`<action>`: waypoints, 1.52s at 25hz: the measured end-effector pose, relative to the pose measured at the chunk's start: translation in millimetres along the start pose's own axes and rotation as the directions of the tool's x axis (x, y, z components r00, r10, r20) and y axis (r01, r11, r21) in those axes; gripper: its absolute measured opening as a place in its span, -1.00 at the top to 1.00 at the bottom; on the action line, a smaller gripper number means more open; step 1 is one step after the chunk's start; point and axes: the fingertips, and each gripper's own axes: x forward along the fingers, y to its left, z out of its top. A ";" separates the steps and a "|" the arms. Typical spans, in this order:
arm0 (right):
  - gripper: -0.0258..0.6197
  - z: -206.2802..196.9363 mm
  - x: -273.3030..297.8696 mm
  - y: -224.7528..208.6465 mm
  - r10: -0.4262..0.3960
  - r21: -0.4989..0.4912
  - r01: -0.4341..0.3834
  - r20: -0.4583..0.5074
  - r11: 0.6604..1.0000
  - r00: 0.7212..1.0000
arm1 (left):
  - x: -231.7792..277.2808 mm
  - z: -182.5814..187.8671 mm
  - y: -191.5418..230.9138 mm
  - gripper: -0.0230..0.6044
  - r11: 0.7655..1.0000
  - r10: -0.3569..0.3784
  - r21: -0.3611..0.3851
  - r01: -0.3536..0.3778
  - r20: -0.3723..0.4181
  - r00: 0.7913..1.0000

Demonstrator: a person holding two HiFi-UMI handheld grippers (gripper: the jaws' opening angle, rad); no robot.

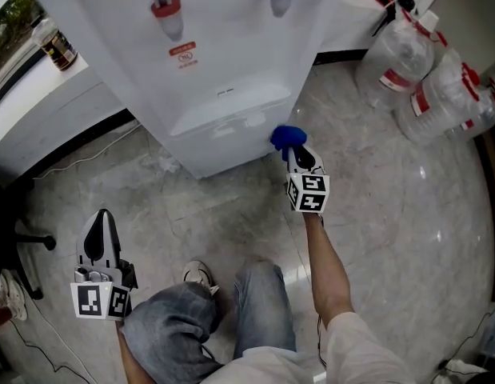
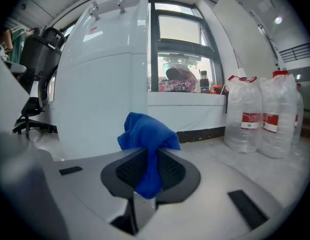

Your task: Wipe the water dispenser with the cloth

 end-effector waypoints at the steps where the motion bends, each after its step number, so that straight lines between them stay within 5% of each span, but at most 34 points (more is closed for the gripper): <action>1: 0.72 -0.4 -1.6 -5.4 -0.009 -0.002 0.009 0.000 1.000 1.000 | 1.2 -0.7 -1.0 0.89 1.000 -0.002 -0.003 0.002 0.000 1.000; 6: 0.72 -11.1 -14.7 13.5 0.025 -0.015 -0.025 -0.005 1.000 1.000 | 3.3 -0.1 -3.3 0.89 1.000 -0.006 -0.007 0.006 0.006 1.000; 11: 0.72 -35.9 -37.5 97.6 0.150 0.021 -0.149 -0.015 0.989 0.989 | -0.8 2.4 -5.9 0.89 1.000 -0.006 -0.010 0.006 0.018 1.000; 17: 0.72 -58.7 -44.4 228.1 0.387 -0.006 -0.388 -0.059 0.922 0.920 | -11.9 6.5 -0.2 0.89 1.000 0.010 0.003 -0.010 0.027 1.000; 23: 0.72 -74.0 -26.6 294.6 0.483 -0.003 -0.486 -0.095 0.874 0.870 | -16.6 1.8 7.7 0.89 0.999 0.033 -0.012 -0.033 0.023 0.999; 30: 0.72 -86.9 0.8 273.2 0.446 -0.002 -0.450 -0.124 0.893 0.887 | -15.5 -0.9 12.9 0.89 0.999 0.043 -0.014 -0.043 0.012 0.999; 38: 0.72 -87.6 19.0 172.8 0.295 0.024 -0.295 -0.112 0.955 0.949 | -3.9 -5.6 3.3 0.89 1.000 0.013 0.001 -0.013 -0.008 1.000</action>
